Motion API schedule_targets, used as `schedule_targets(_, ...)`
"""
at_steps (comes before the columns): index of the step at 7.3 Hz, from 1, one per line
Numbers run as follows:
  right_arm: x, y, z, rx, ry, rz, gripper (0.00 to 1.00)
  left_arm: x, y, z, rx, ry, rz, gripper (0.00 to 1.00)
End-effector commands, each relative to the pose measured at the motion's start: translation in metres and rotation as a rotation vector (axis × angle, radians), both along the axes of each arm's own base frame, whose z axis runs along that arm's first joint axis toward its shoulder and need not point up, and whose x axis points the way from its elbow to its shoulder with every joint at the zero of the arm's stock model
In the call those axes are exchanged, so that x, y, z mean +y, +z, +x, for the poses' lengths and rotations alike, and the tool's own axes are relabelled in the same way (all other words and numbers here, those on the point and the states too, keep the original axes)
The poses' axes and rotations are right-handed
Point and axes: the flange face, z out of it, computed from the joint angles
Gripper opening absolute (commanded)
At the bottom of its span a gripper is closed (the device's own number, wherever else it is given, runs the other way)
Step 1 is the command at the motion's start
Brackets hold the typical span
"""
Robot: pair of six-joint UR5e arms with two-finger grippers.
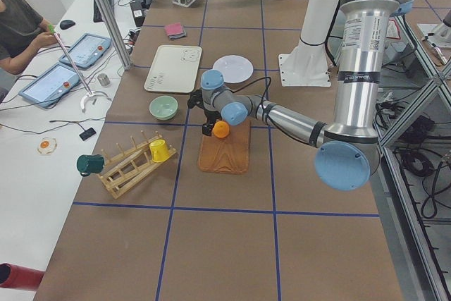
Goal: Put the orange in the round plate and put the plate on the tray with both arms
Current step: 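Lower the left gripper onto the orange on the wooden board and grasp it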
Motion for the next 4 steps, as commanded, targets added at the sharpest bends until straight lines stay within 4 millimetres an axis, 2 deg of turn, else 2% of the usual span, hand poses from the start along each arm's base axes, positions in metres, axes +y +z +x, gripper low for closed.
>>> schedule_targets(1,0.002,0.003,-0.003,-0.002,-0.006,0.008,1.00,0.018,-0.006,0.033,-0.016,0.017,-0.005,0.99)
schedule_targets(2,0.003,0.005,-0.003,0.000,-0.007,0.005,1.00,0.025,-0.004,0.047,-0.037,0.010,-0.005,0.99)
schedule_targets(3,0.002,0.013,-0.003,0.002,-0.008,-0.007,1.00,0.026,-0.001,0.046,-0.046,0.005,-0.001,0.99)
schedule_targets(4,0.002,0.012,-0.004,0.000,-0.008,-0.001,1.00,0.028,-0.006,0.043,-0.039,0.006,0.011,0.99)
